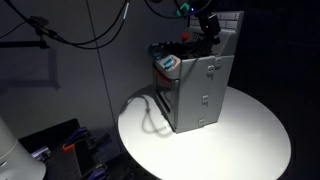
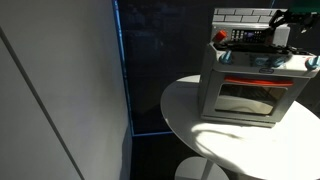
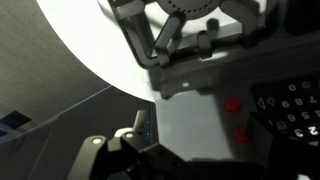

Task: Press the top button on the microwave oven controlling panel of the stove

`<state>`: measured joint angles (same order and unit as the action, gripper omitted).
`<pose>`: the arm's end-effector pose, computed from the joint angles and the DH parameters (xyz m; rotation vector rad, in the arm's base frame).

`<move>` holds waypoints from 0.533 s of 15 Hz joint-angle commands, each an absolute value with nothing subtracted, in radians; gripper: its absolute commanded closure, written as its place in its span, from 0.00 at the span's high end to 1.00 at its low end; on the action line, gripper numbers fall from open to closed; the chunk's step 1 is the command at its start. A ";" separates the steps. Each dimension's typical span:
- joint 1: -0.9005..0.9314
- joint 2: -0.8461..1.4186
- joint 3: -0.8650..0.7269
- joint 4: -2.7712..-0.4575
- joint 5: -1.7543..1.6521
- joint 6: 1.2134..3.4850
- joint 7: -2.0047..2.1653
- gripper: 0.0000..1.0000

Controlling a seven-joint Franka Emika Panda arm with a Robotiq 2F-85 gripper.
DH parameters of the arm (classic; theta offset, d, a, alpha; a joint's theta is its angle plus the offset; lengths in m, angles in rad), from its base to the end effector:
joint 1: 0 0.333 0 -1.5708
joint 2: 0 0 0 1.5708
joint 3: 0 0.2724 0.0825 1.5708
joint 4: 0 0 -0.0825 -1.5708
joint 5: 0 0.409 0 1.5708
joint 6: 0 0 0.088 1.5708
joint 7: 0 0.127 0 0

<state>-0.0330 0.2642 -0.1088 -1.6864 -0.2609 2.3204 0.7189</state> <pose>0.6820 -0.1010 0.4151 2.7585 -1.0209 0.6327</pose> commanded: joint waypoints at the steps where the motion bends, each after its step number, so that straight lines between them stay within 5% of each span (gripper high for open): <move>1: -0.023 0.279 -0.123 -1.642 -0.240 2.309 0.709 1.00; 8: -0.025 0.280 -0.124 -1.638 -0.236 2.310 0.706 1.00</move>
